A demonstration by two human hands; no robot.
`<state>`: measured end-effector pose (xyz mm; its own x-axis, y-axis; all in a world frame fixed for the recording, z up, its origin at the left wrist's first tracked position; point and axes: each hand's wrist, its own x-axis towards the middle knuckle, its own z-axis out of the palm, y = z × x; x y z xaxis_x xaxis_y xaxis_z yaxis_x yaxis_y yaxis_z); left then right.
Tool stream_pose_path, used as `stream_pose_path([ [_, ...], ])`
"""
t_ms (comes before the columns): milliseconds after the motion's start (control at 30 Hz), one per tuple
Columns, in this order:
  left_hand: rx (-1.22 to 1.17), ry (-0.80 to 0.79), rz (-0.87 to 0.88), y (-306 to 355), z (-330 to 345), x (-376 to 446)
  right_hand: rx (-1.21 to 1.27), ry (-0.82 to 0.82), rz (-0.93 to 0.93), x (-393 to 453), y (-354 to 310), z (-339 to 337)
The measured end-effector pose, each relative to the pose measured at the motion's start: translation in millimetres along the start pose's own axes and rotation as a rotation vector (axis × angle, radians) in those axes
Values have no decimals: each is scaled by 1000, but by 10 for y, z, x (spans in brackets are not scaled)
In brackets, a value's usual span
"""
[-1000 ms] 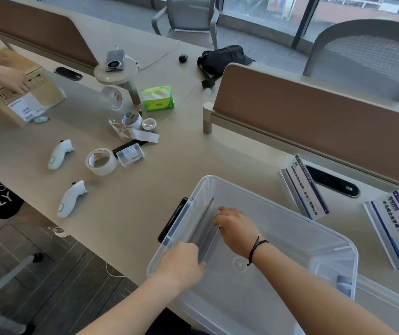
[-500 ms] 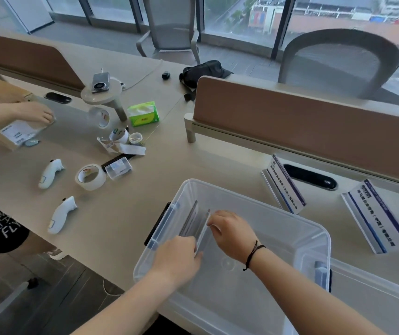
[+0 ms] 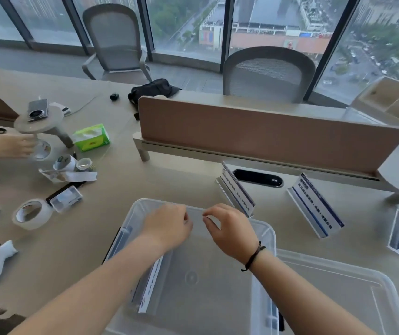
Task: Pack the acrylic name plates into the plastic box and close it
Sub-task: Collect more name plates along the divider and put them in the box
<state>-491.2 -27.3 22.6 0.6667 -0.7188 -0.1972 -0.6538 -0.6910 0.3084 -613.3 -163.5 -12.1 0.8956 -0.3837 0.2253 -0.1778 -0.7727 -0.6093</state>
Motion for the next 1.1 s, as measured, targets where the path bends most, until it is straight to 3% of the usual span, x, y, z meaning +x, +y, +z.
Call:
stream_pose_path([
  [133,84,113,95,125,-187,423,-43,64,112,135,247,-196],
  [333,171,95,216,216,-277,1039,-103,97,407,396,658,-372],
  [600,486,48,556,541,-54,1840,-221,-68,727,693,1114,-326],
  [833,453,-44,688,738,330,2328,-334,-240,768,755,1310,-176],
  [1100,567,-194,560,632,593,2560,-504,-319,625,716,1467,-184],
])
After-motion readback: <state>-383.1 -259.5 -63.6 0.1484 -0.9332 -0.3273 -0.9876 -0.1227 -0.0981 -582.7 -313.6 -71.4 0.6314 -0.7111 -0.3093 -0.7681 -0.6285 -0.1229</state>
